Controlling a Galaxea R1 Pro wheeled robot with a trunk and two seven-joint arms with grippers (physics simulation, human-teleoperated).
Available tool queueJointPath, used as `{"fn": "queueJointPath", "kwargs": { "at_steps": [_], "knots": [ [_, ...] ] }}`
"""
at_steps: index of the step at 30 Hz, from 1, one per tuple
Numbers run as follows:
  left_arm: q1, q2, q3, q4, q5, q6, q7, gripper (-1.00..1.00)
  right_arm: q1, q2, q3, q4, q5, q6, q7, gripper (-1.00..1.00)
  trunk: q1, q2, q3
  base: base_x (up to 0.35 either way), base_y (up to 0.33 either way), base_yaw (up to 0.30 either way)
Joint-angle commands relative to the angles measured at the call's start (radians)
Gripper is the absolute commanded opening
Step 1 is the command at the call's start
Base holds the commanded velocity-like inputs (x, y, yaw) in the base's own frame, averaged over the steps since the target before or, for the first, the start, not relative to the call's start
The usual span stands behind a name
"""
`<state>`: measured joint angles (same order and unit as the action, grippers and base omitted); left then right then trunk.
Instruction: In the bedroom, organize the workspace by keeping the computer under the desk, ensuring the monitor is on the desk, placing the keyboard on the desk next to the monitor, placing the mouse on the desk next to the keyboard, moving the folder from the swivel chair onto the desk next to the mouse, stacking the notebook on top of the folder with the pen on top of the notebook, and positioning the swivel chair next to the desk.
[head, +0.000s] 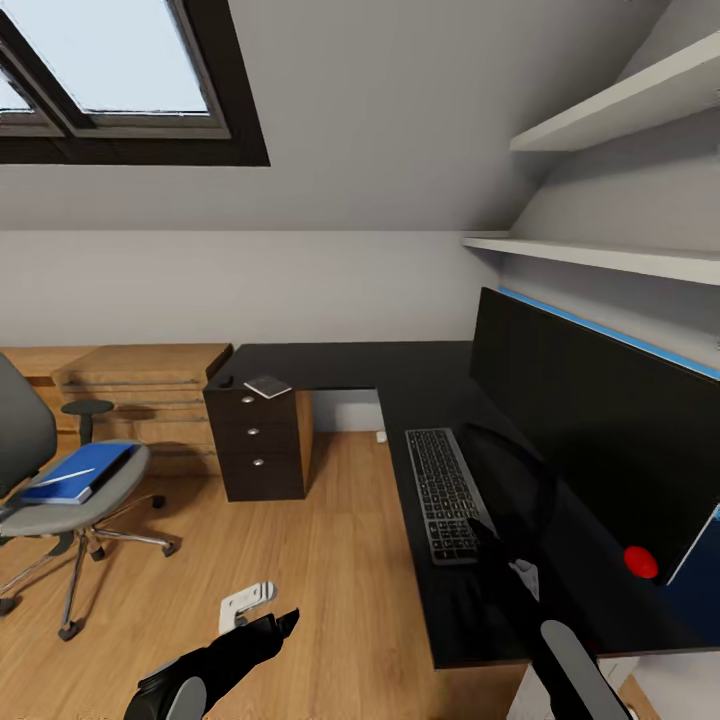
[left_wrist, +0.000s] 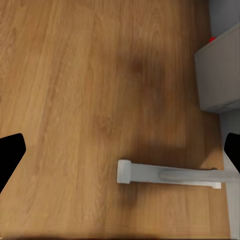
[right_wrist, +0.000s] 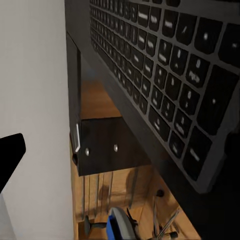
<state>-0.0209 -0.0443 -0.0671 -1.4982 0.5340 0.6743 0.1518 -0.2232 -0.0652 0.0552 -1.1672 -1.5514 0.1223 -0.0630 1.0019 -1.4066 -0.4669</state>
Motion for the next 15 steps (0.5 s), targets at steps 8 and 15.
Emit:
{"fn": "queueJointPath", "kwargs": {
  "at_steps": [8, 15],
  "knots": [
    [-0.001, 0.000, 0.000, -0.001, 0.011, 0.004, 0.009, 1.00, -0.001, -0.001, 0.001, -0.002, -0.007, 0.000, -0.006, 1.00, 0.000, -0.001, -0.001, -0.278, 0.000, 0.000],
    [-0.001, 0.000, 0.002, 0.033, 0.011, 0.004, 0.011, 1.00, 0.000, -0.001, 0.002, -0.004, -0.004, -0.020, -0.002, 1.00, 0.000, -0.001, -0.001, -0.324, -0.057, 0.000]
  ]
}}
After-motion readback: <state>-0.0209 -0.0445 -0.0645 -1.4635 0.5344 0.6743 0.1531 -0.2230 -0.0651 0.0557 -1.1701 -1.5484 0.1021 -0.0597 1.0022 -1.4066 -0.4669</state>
